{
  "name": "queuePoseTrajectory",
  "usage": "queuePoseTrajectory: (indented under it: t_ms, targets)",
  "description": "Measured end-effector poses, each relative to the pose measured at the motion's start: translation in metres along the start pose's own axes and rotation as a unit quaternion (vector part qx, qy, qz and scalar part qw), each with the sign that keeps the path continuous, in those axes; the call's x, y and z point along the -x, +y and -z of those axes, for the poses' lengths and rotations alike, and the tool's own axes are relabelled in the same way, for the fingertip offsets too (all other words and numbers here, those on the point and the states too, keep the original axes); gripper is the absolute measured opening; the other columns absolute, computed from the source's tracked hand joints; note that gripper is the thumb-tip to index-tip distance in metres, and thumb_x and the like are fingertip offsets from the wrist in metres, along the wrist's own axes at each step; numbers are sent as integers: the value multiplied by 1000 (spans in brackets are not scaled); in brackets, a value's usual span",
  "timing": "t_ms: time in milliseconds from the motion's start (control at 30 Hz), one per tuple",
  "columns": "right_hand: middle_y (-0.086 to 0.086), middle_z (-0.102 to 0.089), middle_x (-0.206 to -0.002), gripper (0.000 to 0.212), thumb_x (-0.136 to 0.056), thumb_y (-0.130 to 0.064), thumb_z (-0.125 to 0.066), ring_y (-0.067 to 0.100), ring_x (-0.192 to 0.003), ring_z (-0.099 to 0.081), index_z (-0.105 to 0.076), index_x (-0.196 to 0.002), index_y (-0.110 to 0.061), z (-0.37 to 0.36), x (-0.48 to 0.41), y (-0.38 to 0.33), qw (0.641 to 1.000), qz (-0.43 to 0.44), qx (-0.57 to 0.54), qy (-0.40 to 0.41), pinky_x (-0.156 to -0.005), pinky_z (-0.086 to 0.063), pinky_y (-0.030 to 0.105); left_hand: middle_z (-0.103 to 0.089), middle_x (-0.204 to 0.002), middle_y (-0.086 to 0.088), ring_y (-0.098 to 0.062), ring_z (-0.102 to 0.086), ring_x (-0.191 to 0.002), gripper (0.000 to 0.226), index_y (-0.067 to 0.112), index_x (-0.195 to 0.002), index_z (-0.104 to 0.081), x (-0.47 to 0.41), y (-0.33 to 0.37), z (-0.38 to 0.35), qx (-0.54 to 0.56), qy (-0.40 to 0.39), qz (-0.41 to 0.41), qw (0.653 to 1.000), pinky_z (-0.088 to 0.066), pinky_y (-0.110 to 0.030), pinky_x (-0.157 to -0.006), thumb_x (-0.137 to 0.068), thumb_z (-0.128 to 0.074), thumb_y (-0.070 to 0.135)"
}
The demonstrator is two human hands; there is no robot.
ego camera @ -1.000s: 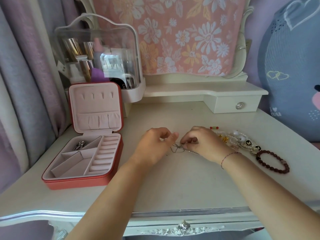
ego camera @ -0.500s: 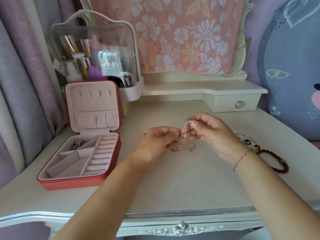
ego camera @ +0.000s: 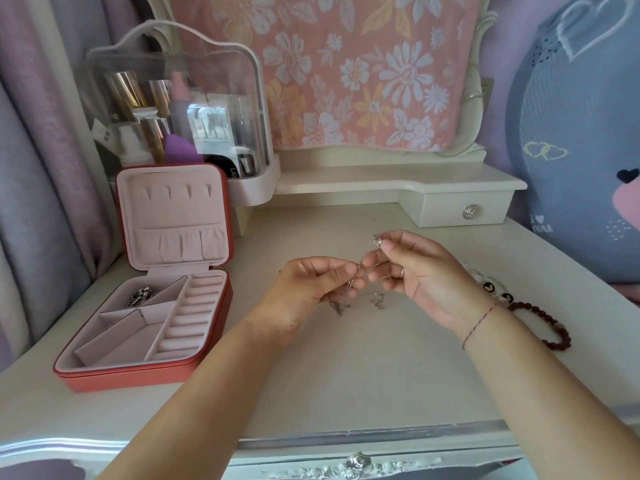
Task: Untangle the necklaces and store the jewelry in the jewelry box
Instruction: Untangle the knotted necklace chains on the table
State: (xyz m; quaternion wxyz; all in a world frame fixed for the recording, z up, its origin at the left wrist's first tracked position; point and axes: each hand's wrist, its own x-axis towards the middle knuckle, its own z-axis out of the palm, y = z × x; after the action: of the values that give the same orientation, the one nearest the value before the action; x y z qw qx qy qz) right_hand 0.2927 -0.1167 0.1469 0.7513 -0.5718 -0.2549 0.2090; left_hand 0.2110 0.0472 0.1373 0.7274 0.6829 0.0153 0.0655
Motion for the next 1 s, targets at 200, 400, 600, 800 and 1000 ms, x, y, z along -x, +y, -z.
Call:
queuePoseTrajectory:
  t_ms: [200,400,600,800,1000]
  targets:
    - [3,-55,-70,11,-93,-4,-52,8,-49,-34,-59,-97,-11,2,-1,4,997,-12,68,-19,-42,-24,15,-72,-84,-2,-9,-63,-75,14,11,-89,-72,0,-1,0,-9,0,2,1000,-50,-24,-79,-91,-60,17]
    - [-4,-45,-64,23,-79,-17,-73,2,-52,-39,-65,-100,-15,-2,2,6,981,8,189,-49,-48,-30,16,-68,-68,0,-7,-61,-65,14,11,-85,-71,1,3,-1,10,10,9,1000,-50,-17,-69,-76,-69,22]
    - [9,-29,-69,5,-83,-11,-72,5,-49,-29,-70,-86,-15,-5,3,6,978,14,207,-25,-47,-29,9,-67,-72,2,-6,-59,-69,21,11,-89,-72,0,1,0,14,22,-21,999,-50,-17,-71,-76,-66,27]
    - [8,-39,-65,7,-77,-21,-79,10,-56,-36,-73,-78,-18,-7,2,8,976,33,215,-11,-54,-34,11,-69,-70,2,-7,-59,-62,19,12,-86,-74,-1,0,0,19,44,-31,998,-51,-16,-68,-72,-69,23]
    - [29,-62,-82,7,-78,-24,-78,19,-75,-50,-75,-80,-18,-6,0,13,971,62,232,-2,-76,-41,31,-67,-68,1,-8,-58,-59,18,10,-83,-72,-1,1,-1,14,38,-33,999,-51,-17,-66,-70,-71,22]
